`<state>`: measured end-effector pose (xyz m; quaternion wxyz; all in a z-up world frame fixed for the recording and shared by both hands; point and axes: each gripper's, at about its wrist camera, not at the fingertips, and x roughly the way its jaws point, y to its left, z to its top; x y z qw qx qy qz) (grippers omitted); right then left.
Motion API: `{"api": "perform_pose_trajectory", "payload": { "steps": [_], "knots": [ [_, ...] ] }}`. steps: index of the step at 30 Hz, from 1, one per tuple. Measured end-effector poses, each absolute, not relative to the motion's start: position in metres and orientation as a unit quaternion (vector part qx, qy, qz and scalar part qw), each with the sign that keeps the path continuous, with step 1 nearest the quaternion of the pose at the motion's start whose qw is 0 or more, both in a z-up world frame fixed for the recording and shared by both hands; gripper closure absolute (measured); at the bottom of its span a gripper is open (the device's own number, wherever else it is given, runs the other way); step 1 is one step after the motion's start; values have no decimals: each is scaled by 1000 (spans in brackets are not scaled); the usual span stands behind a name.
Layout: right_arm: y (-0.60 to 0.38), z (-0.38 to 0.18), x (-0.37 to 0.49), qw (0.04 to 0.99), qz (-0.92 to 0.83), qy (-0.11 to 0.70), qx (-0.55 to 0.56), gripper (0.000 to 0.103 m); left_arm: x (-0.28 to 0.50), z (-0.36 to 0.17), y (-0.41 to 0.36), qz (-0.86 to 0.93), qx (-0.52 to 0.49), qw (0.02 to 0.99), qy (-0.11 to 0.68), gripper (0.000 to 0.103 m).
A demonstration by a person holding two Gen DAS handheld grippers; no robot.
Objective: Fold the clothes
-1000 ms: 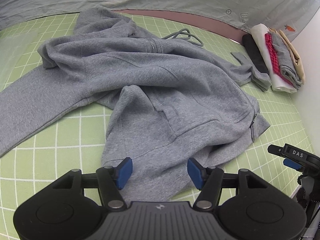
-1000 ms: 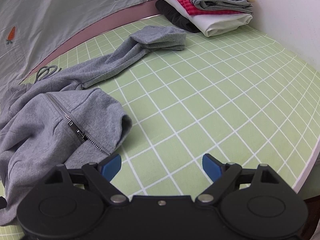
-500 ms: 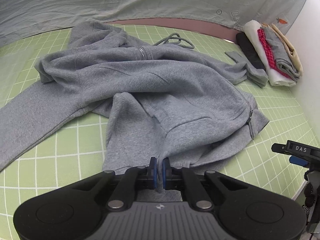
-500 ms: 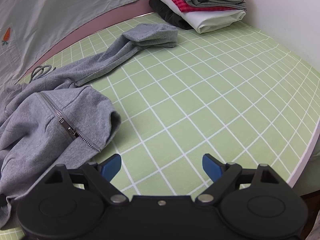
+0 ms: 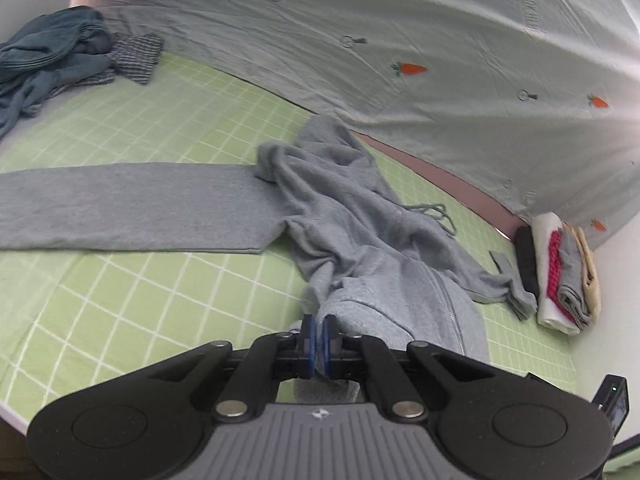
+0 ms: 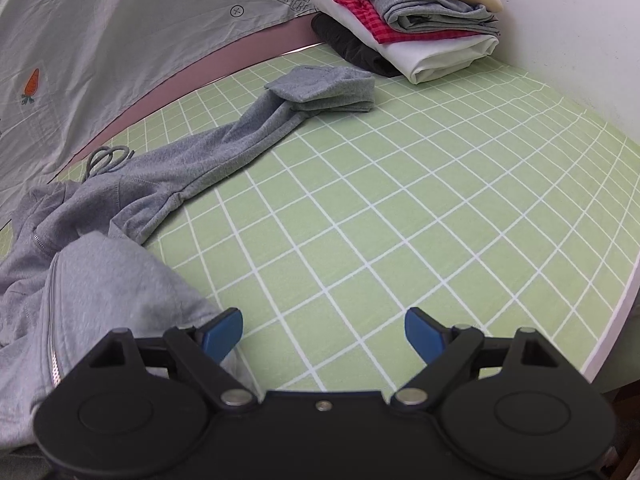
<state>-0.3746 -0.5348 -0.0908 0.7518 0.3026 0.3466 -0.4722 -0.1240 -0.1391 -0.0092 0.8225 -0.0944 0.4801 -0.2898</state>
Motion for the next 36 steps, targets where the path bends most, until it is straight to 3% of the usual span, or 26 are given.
{"api": "perform_pose_trajectory", "payload": {
  "steps": [9, 11, 19, 23, 27, 28, 29, 30, 31, 32, 33, 36],
  "knots": [
    [-507, -97, -344, 767, -435, 364, 301, 14, -95, -44, -84, -181, -95, 823, 530, 97],
    [-502, -97, -337, 773, -422, 366, 302, 14, -92, -40, -84, -183, -91, 829, 521, 81],
    [-482, -102, -319, 792, -358, 357, 343, 18, -78, -48, -113, -260, -44, 816, 515, 44],
    [-480, -111, -311, 784, -342, 367, 366, 18, -70, -66, -130, -297, -45, 786, 540, 38],
    [-481, -123, -311, 771, -325, 373, 401, 20, -67, -83, -146, -307, -28, 767, 563, 40],
    [-481, -124, -313, 772, -316, 369, 410, 23, -67, -86, -148, -306, -22, 765, 566, 44],
    [-481, -124, -314, 774, -300, 366, 421, 37, -67, -87, -147, -306, -24, 762, 570, 59],
    [-481, -125, -315, 775, -286, 363, 431, 59, -67, -89, -147, -308, -29, 758, 574, 67],
    [-481, -125, -316, 775, -275, 360, 441, 64, -68, -89, -145, -309, -40, 754, 578, 80],
    [-480, -123, -317, 778, -267, 357, 443, 75, -69, -88, -142, -312, -52, 750, 580, 84],
    [-477, -119, -319, 785, -262, 354, 435, 93, -71, -85, -139, -316, -64, 747, 581, 86],
    [-471, -97, -329, 806, -244, 329, 427, 96, -79, -60, -126, -345, -106, 731, 579, 90]
  ]
}}
